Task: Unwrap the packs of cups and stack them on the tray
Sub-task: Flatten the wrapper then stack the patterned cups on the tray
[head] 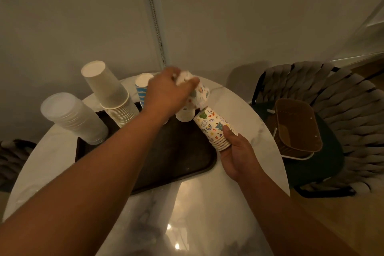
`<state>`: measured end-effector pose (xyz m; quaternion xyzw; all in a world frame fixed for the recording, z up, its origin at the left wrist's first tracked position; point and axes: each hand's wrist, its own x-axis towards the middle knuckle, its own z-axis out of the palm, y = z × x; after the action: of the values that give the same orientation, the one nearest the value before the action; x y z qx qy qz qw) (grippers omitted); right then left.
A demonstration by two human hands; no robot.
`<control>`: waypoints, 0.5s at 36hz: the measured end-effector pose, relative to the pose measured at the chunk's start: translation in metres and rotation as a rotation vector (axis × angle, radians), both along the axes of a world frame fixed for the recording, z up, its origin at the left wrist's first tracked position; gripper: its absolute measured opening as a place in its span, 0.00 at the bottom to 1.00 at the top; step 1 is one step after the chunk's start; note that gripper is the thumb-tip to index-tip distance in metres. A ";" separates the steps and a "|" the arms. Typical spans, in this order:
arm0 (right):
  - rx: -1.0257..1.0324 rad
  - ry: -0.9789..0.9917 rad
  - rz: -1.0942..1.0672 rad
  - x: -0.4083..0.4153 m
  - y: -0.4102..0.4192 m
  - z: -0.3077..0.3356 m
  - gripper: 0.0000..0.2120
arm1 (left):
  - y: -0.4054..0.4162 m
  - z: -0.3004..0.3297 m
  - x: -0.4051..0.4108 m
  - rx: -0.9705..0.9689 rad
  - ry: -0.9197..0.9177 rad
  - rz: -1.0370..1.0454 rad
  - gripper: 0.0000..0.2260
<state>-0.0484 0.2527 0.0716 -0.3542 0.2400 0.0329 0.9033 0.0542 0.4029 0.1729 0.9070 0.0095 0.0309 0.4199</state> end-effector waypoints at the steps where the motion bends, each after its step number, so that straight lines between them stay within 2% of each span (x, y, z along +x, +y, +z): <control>1: 0.005 0.007 -0.006 0.000 -0.002 -0.001 0.10 | 0.000 0.008 0.005 0.050 -0.088 -0.011 0.25; 4: 0.025 0.006 0.000 0.001 -0.004 0.001 0.07 | 0.000 0.016 0.022 0.250 -0.239 -0.062 0.27; 11: 0.057 0.011 0.003 0.004 -0.010 -0.001 0.08 | -0.004 -0.024 0.039 0.473 -0.068 -0.195 0.23; 18: 0.179 0.034 -0.010 0.004 -0.016 -0.006 0.21 | -0.007 -0.057 0.048 0.510 0.012 -0.238 0.21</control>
<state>-0.0446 0.2364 0.0655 -0.2702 0.2532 0.0556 0.9272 0.1021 0.3957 0.1162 0.9783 -0.1027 -0.0228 0.1785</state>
